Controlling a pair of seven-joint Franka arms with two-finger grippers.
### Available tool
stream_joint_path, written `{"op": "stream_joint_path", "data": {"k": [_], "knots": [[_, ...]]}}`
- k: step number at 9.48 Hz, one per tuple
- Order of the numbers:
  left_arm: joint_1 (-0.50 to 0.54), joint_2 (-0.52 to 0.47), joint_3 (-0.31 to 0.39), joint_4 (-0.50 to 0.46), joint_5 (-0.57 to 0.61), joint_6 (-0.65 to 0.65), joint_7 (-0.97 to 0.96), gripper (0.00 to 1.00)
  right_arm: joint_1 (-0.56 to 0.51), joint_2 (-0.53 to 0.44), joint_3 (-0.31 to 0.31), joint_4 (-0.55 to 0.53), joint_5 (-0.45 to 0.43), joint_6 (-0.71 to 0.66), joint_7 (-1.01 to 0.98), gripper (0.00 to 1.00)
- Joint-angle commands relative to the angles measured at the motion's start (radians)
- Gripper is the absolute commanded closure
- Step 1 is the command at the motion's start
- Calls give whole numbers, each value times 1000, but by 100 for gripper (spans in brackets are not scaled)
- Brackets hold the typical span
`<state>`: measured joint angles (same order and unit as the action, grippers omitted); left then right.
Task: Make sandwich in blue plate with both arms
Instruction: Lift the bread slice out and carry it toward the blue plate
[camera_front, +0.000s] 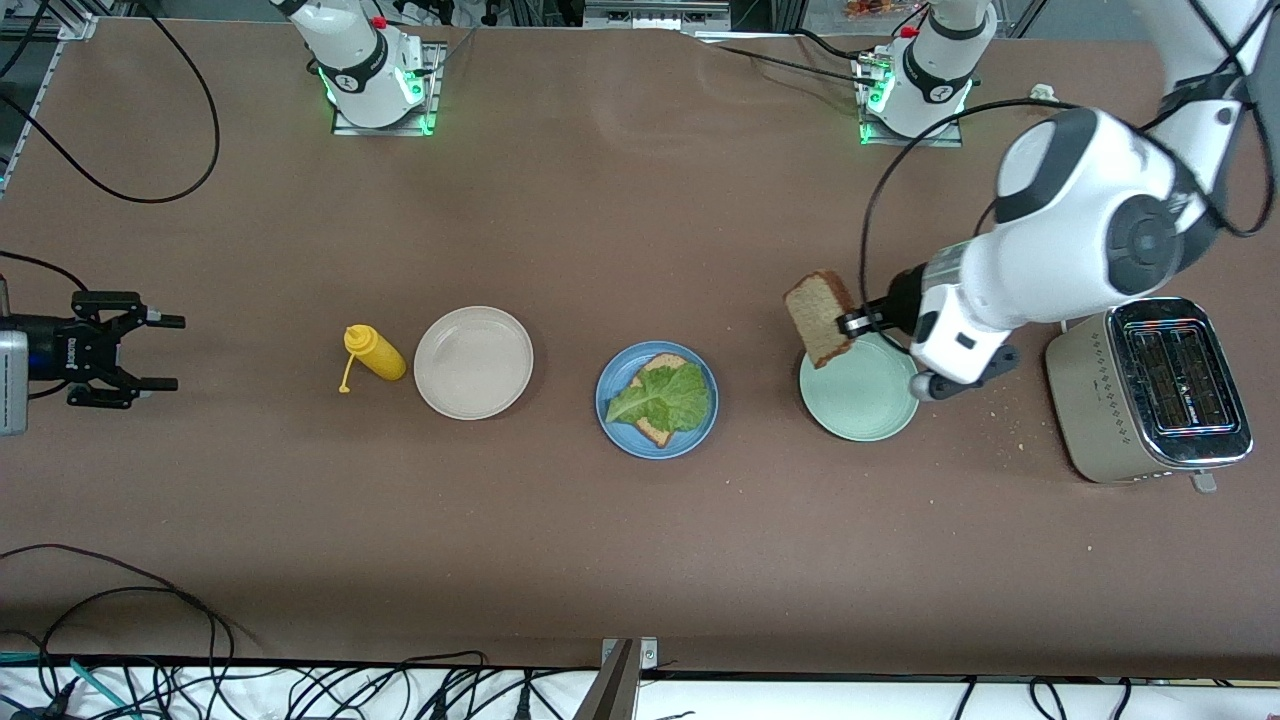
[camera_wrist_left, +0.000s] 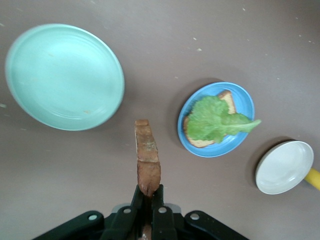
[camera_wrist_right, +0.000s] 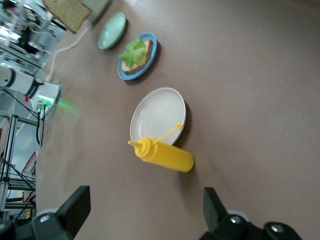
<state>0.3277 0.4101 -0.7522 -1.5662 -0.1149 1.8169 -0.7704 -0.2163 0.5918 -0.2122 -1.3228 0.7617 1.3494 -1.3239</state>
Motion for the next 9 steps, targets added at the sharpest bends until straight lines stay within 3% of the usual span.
{"op": "stream_joint_path", "data": {"k": [1,3,5,7,8,9], "knots": [[-85,67,4,9,-57,163,-131,100,96,-146,-1,-22,-212,33,323,0],[-119,113,4,-1,-126,330,-177,100,158,-222,7,-36,-385,53,568,0],[-165,110,4,-119,-128,555,-165,100,175,-303,51,-114,-506,80,753,0],[-225,112,5,-274,-121,887,-165,100,215,-488,133,-360,-692,230,982,0],[-248,111,5,-317,-121,1009,-174,100,231,-553,142,-457,-720,259,1081,0],[-257,115,7,-327,-121,1035,-176,100,241,-591,143,-502,-725,255,1148,0]]}}
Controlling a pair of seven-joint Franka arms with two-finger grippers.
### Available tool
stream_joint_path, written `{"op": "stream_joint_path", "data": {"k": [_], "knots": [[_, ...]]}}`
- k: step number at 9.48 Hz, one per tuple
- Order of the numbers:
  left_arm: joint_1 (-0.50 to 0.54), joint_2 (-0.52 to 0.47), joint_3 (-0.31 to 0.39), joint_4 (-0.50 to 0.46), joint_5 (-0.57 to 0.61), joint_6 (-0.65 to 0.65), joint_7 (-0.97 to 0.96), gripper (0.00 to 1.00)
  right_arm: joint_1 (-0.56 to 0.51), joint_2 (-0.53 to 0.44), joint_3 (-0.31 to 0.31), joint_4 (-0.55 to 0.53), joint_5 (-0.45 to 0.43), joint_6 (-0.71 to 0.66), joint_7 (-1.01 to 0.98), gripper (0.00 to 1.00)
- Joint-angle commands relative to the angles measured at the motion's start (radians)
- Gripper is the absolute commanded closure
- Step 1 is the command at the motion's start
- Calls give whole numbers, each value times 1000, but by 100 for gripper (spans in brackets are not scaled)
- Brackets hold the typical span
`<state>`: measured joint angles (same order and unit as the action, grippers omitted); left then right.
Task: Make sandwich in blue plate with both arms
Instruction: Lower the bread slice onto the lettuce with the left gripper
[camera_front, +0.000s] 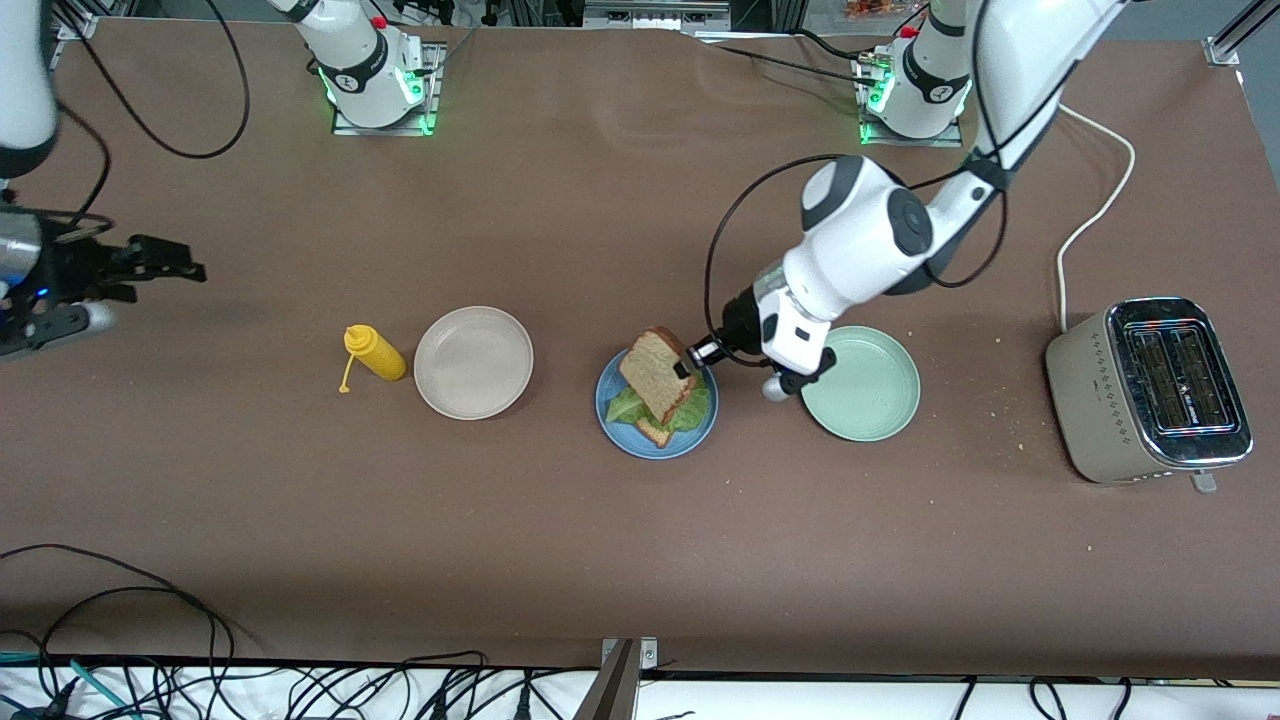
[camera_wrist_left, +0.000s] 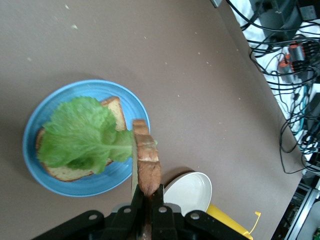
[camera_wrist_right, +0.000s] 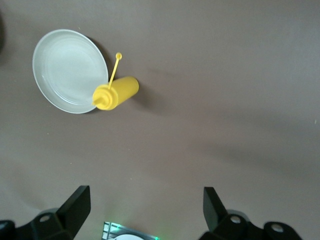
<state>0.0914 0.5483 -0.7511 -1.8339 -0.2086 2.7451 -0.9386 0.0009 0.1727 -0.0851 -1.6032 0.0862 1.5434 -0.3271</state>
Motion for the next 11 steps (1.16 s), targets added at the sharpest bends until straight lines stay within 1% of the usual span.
{"op": "stream_joint_path", "data": {"k": [1,2,3,4,6,7,8,11], "knots": [[-36,-16,10,-59,-28,114,-8,100,24,-194,28,-239,-54,54,224,0],[-48,-4,12,-59,-28,140,-9,100,24,-197,59,-225,-65,55,274,0],[-74,16,27,-59,-28,168,-8,100,24,-203,70,-203,-97,55,276,0],[-109,25,57,-58,-28,201,-9,100,24,-202,67,-167,-92,55,273,0],[-192,27,142,-45,-32,208,-12,100,22,-202,50,-120,-91,49,260,0],[-206,27,159,-45,-32,208,-15,100,22,-188,45,-106,-92,52,272,0],[-206,29,159,-44,-32,208,-17,100,22,-179,45,-97,-92,55,276,0],[-205,44,168,-45,-32,208,-19,100,18,-156,48,-24,-95,50,263,0]]}}
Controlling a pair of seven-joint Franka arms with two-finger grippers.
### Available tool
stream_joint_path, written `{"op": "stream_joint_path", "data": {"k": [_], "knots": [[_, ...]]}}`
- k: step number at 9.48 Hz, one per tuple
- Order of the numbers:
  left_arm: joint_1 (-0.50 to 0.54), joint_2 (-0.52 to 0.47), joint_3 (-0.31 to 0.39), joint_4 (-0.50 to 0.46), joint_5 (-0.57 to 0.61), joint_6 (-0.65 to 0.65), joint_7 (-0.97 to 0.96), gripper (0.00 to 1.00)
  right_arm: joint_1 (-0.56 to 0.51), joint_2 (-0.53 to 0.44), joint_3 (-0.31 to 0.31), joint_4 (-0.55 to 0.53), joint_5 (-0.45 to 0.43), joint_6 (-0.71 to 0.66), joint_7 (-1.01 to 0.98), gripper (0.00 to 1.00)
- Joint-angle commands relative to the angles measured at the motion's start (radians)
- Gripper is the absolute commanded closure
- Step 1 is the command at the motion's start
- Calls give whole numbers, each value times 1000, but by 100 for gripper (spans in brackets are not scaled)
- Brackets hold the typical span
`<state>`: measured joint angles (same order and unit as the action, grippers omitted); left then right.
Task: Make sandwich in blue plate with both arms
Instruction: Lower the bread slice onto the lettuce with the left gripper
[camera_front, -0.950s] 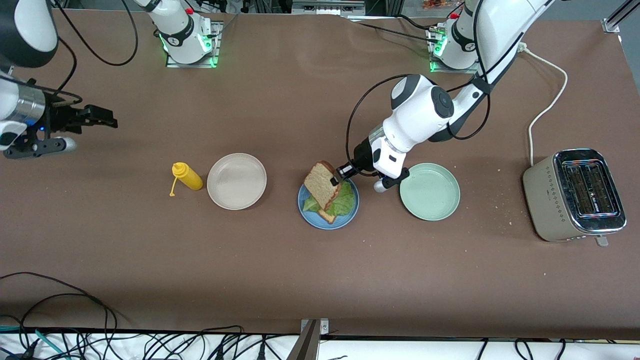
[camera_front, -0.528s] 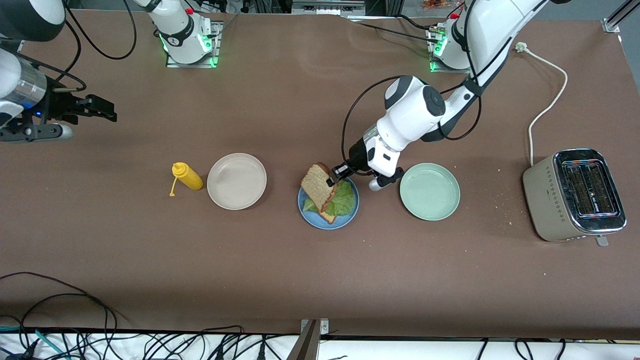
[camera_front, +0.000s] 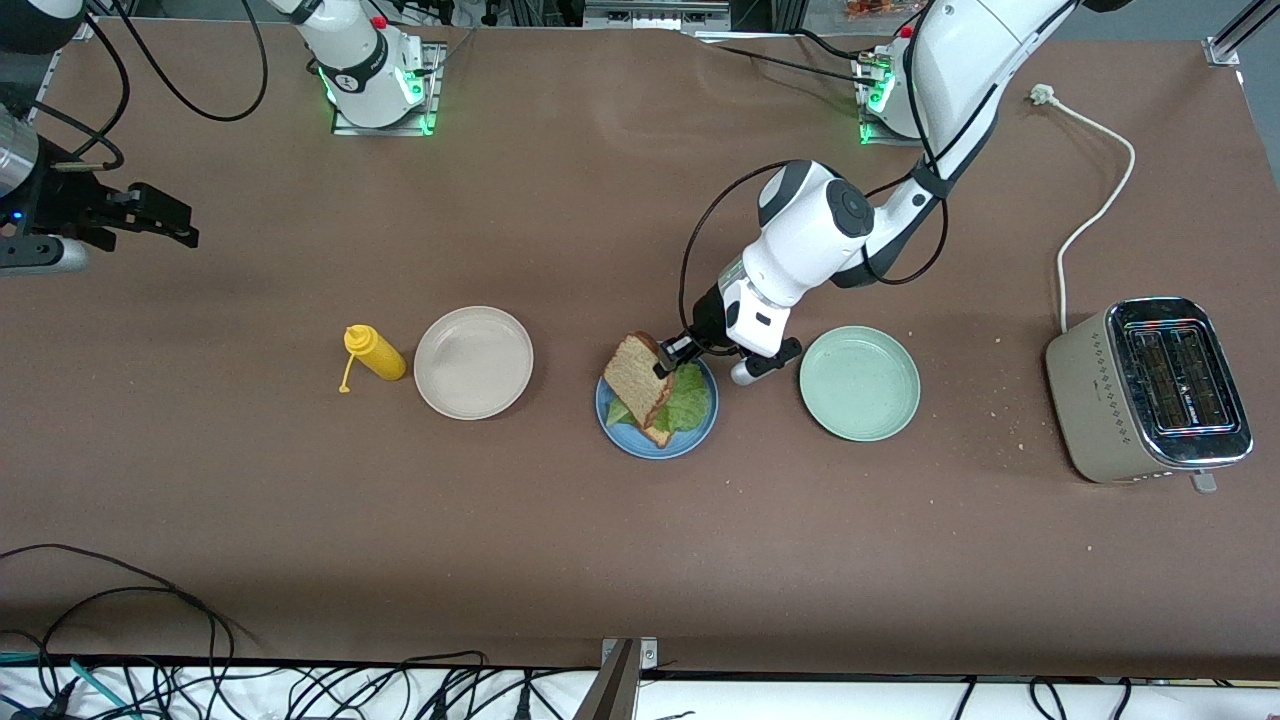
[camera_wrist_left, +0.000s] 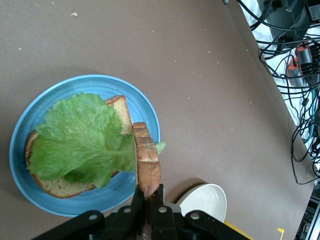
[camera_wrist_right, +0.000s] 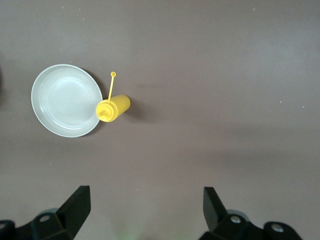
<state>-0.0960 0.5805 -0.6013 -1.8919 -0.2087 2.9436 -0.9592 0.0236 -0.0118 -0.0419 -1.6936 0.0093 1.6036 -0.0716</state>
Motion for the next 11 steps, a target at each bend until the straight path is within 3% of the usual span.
{"op": "stream_joint_path", "data": {"k": [1,4,8,9,11], "knots": [[-18,24,23,13,-32,8,2,100,-5,45,4,69,-14,-1,4,0],[-13,41,40,10,-29,-6,5,100,-5,36,4,71,-25,-22,12,0],[-24,61,89,8,-23,-80,10,93,-5,12,14,75,-25,-50,16,0],[-24,62,89,8,-23,-80,10,84,-4,6,16,75,-23,-57,18,0],[-24,68,89,8,-23,-80,10,44,-5,7,-3,75,-14,-80,22,0]]}}
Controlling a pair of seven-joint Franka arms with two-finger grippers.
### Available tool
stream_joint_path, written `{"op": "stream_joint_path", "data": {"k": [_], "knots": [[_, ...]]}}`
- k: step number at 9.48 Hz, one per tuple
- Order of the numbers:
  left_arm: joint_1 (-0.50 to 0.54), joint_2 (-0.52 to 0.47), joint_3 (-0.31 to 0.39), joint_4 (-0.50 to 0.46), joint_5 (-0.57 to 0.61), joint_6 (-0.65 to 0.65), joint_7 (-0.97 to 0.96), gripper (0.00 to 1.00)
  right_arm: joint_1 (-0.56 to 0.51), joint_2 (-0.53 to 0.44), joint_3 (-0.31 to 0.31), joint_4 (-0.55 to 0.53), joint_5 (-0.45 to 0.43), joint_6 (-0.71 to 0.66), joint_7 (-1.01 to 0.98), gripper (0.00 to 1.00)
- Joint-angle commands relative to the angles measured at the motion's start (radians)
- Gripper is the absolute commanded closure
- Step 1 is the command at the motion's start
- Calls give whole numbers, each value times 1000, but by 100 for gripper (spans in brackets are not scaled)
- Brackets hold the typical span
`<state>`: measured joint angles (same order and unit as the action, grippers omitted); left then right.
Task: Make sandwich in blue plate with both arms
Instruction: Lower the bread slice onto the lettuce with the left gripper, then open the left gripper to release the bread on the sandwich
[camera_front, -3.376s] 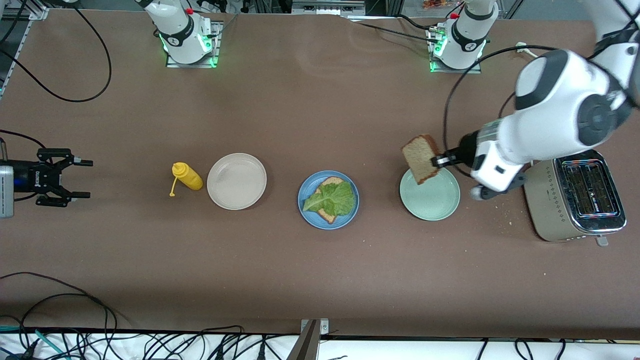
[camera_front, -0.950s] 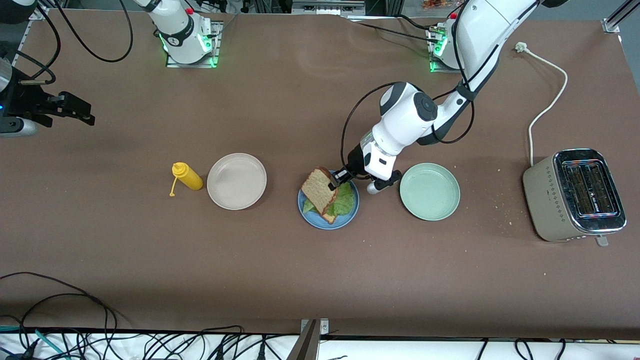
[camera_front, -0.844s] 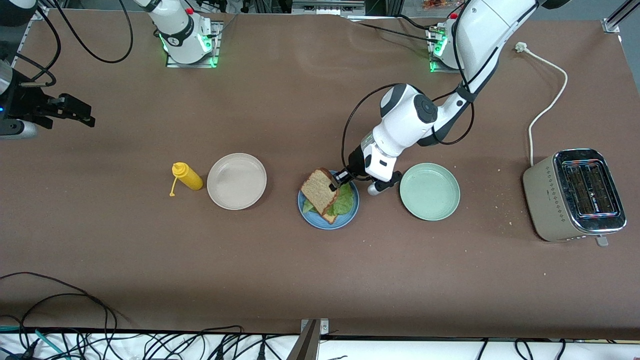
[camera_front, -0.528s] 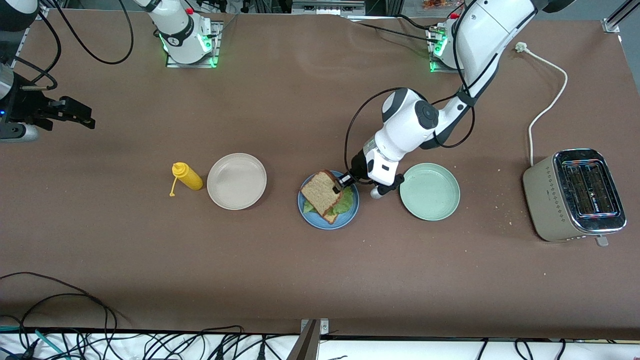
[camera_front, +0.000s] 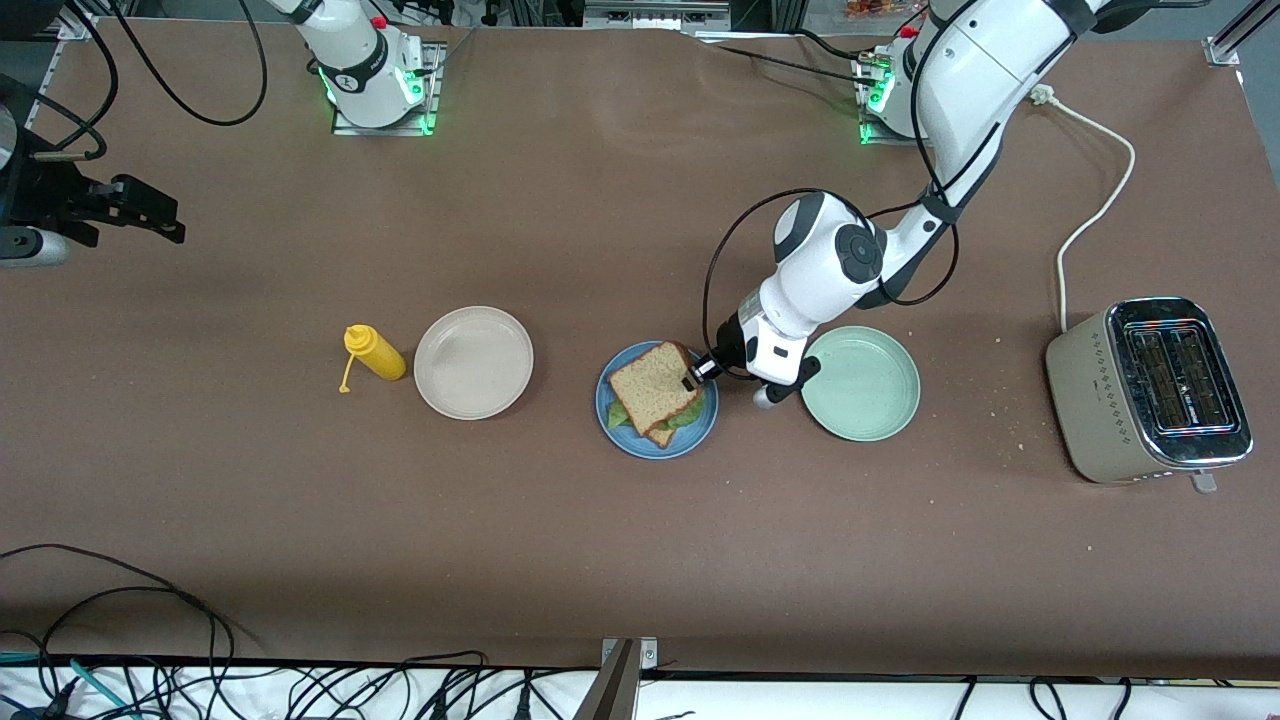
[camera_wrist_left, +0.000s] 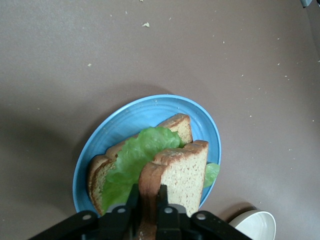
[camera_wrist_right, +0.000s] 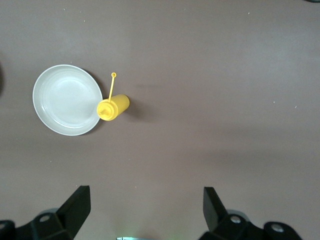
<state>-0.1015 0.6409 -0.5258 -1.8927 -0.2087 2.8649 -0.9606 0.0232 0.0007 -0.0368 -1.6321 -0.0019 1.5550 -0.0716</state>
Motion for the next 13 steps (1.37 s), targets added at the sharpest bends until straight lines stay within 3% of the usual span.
{"op": "stream_joint_path", "data": {"k": [1,2,3,8,13], "knots": [[-18,8,13,9,-23,-1,11,27,-5,-7,-6,14,-3,-33,22,0],[-18,8,15,9,-23,-1,11,5,-5,-7,-8,14,-3,-33,13,0],[-21,8,16,9,-23,-1,11,0,-5,-7,-9,14,-3,-32,10,0],[-18,5,23,11,-23,-1,11,0,-5,-8,-9,14,11,-16,16,0],[-9,-7,38,30,28,-148,11,0,-3,2,-2,40,10,-16,18,0]]}}
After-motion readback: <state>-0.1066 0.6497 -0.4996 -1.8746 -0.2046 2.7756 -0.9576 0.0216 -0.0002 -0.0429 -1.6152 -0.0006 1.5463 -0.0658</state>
